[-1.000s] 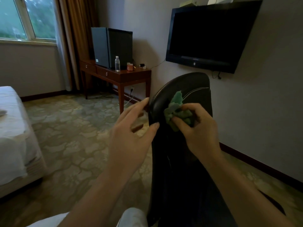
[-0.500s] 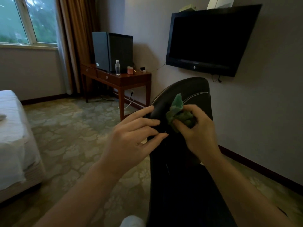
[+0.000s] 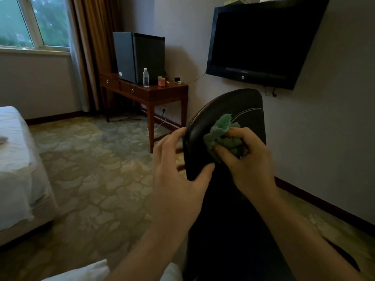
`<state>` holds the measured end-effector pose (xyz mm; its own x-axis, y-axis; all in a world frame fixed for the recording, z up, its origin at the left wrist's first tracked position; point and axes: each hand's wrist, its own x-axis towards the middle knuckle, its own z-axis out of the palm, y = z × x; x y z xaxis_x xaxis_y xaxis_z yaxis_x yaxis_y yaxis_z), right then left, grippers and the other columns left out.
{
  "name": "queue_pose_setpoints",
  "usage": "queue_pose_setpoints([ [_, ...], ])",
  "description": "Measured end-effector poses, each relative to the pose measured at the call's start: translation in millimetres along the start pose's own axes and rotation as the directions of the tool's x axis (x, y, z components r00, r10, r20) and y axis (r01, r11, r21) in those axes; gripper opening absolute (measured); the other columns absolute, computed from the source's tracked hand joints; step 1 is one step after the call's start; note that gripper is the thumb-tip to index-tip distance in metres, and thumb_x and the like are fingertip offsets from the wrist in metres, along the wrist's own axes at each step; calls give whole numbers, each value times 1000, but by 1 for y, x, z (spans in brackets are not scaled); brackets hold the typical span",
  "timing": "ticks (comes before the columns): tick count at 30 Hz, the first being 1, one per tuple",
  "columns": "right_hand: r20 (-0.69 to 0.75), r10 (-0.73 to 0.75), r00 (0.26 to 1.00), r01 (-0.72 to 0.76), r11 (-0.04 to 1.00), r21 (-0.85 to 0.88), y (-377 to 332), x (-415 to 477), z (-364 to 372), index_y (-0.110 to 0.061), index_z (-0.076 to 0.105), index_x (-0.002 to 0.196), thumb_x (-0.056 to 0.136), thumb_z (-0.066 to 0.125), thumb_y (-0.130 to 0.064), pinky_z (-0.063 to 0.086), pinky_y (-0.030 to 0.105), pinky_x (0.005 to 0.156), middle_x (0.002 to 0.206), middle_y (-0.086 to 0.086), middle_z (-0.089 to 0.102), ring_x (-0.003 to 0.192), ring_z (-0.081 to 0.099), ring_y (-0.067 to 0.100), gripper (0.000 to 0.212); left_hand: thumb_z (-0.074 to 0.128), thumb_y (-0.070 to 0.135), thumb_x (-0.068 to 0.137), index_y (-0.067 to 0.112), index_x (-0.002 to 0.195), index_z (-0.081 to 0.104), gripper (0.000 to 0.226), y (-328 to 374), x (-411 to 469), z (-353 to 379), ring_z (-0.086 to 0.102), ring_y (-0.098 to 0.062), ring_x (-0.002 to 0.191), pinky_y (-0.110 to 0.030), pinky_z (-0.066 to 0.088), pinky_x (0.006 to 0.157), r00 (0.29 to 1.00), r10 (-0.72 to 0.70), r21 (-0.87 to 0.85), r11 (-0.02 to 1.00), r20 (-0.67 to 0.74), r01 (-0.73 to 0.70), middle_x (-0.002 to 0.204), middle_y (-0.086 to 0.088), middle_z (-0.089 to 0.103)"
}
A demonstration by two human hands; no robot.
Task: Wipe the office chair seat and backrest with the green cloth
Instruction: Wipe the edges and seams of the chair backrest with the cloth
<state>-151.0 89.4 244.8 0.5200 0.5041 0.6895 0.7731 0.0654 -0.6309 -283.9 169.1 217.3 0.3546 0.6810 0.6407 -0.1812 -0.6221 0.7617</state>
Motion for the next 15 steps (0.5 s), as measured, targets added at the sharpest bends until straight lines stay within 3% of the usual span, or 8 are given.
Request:
queue_pose_setpoints([
  [4,32,-27,999,28,998,-59,2,5,-3,-31,59,94,81,76,-12,51,15,84,104,-13,62,99,60,0,29,85,15,78,46,133,41,77,-2,-13,1,64,6,99,-16,56,75,974,-228,-202,953,20,227,109,31,59],
  [11,116,-32,993,42,995,-85,0,24,-10,-37,52,79,80,77,-10,43,7,68,86,-16,58,79,57,-5,37,86,28,79,49,128,47,66,-9,-31,6,66,-3,102,-28,61,75,960,-278,-168,945,39,281,111,22,63],
  [15,126,-24,992,40,991,-126,4,31,-12,-36,56,83,83,76,-17,45,11,72,90,-15,61,83,59,-3,28,84,34,81,54,126,44,63,-11,-33,11,65,-3,101,-34,61,76,967,-253,-94,963,-6,252,112,21,60],
])
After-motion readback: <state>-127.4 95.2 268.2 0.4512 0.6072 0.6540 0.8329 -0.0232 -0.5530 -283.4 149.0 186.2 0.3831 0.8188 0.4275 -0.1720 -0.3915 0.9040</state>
